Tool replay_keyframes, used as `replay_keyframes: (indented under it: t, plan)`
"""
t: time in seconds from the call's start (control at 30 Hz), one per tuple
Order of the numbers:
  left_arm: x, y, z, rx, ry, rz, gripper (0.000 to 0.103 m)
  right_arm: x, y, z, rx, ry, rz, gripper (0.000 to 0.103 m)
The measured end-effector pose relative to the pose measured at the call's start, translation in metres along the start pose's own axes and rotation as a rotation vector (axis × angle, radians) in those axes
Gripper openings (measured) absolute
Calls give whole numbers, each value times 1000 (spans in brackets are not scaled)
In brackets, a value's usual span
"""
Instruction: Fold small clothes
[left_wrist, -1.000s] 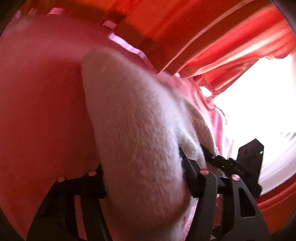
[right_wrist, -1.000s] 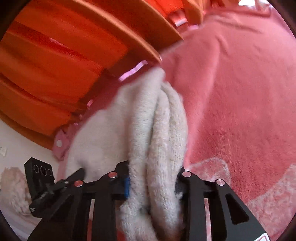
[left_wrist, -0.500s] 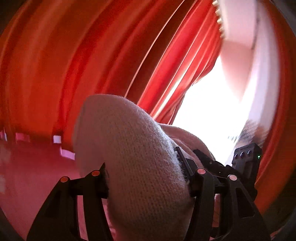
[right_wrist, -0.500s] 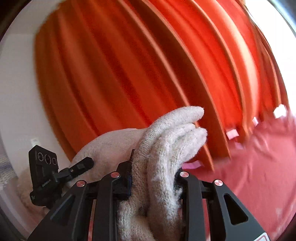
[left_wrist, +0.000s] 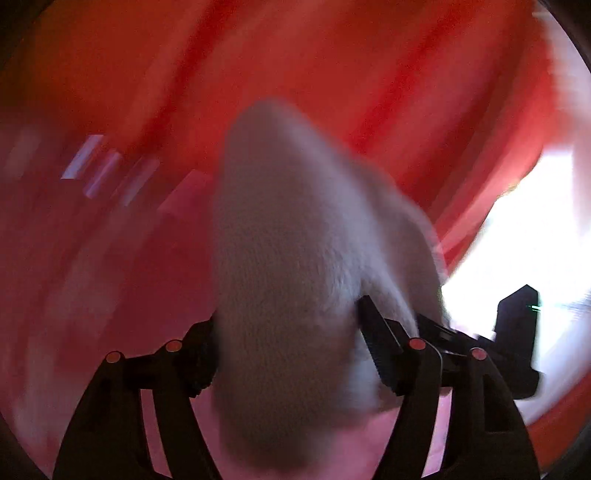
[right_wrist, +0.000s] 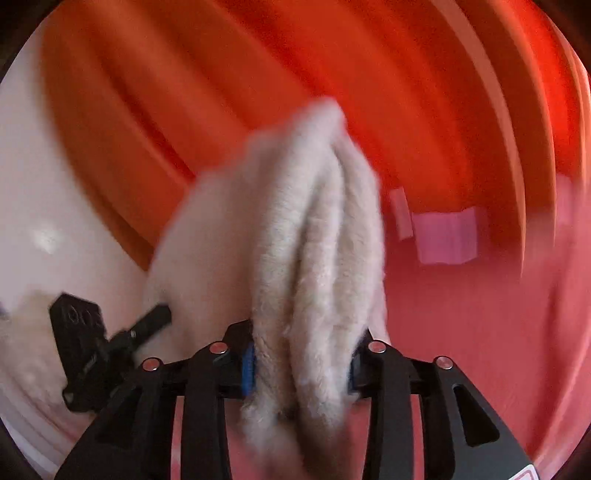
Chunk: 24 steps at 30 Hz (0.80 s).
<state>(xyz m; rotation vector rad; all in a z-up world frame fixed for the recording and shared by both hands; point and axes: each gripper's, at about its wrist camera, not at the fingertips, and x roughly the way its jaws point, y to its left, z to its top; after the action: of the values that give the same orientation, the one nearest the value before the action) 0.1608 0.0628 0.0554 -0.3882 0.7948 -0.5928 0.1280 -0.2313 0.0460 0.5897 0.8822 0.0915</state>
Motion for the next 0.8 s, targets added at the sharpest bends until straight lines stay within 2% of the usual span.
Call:
replay_keyframes:
  t: [0.03, 0.07, 0.13, 0.17, 0.2, 0.23, 0.27, 0.33, 0.4, 0.5, 0.57, 0.6, 0.63, 0.67, 0.7, 0.73, 0.77, 0.8]
  plan:
    - [17, 35, -29, -67, 92, 66, 56, 24, -20, -24, 49, 73, -43, 33]
    - [18, 52, -44, -96, 108, 62, 59, 24, -29, -39, 45, 25, -42, 34]
    - [4, 71, -60, -112, 78, 20, 62, 9, -27, -35, 14, -22, -45, 36]
    - [-2, 72, -60, -111, 62, 20, 66, -2, -22, -25, -10, -63, -47, 43]
    - [-4, 73, -56, -109, 46, 20, 70, -11, -18, -16, -34, -116, -54, 53]
    - [-6, 71, -48, -111, 21, 15, 82, -14, -18, -6, -50, -159, -60, 77]
    - [-11, 67, -41, -121, -1, 9, 90, -14, -17, 5, -68, -185, -68, 89]
    - [0, 61, -27, -157, -19, -34, 92, 7, -22, 24, -69, -134, -97, 90]
    - [30, 57, -16, -180, 22, -69, 95, 39, -32, 35, -22, -40, -94, 90]
    - [68, 61, -10, -201, 102, -40, 95, 73, -36, 39, 39, 52, -43, 90]
    - [85, 63, -17, -212, 159, -31, 95, 97, -36, 40, 61, 104, 7, 88]
    - [86, 63, -19, -217, 160, -37, 95, 98, -35, 41, 60, 88, 22, 85]
    - [85, 61, -18, -200, 126, -42, 88, 99, -30, 45, 43, 94, 83, 51]
    - [86, 58, -16, -186, 124, -53, 76, 99, -25, 50, 40, 102, 98, 42]
    - [82, 55, -11, -183, 107, -62, 70, 91, -13, 59, -1, 74, 63, 36]
    - [78, 52, -8, -176, 87, -78, 57, 82, 0, 65, -58, 45, 48, 30]
    - [70, 48, -1, -153, 58, -101, 52, 71, 14, 70, -114, 4, 50, 27]
    - [62, 44, 5, -134, 35, -110, 52, 55, 31, 77, -166, -43, 59, 27]
